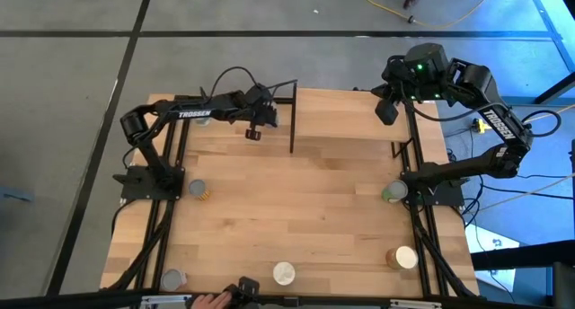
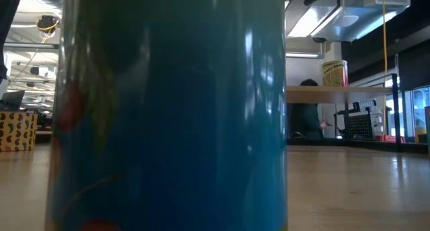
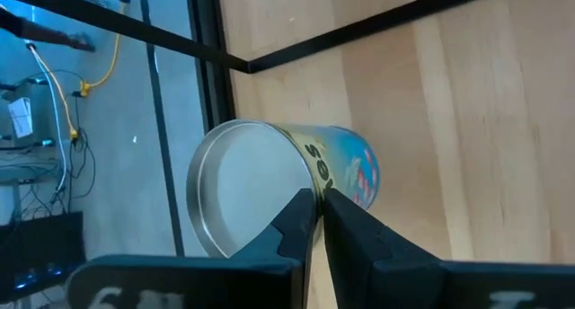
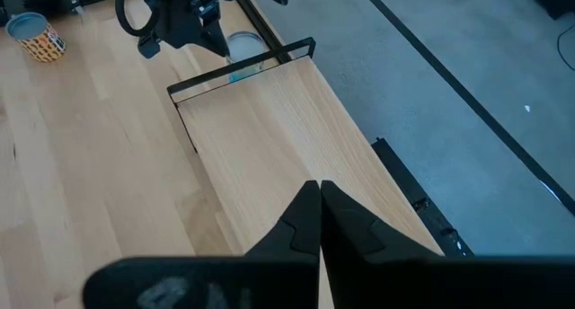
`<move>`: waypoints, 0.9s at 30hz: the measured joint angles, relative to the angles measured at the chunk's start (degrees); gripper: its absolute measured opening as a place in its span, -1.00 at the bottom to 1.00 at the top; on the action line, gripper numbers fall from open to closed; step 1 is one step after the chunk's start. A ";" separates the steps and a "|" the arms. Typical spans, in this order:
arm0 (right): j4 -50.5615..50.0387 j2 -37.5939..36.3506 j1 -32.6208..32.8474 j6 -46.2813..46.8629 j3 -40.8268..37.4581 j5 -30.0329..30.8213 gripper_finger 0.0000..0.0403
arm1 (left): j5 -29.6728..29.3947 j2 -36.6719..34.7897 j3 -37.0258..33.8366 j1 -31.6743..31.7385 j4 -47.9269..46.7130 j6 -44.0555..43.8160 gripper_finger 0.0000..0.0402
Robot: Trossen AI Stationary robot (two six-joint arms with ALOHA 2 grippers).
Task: Pick and place cans onto a shelf
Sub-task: Put the top blue canned good on the shelf
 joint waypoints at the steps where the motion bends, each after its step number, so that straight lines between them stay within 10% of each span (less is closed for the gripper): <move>1: -0.01 0.00 -0.02 0.01 0.00 0.02 -0.98 | -0.08 0.23 0.04 -0.01 0.12 -0.01 -0.89; 27: -0.02 0.00 0.00 0.23 0.00 0.00 -0.98 | -7.07 0.90 5.03 -5.83 -7.18 -2.40 -1.00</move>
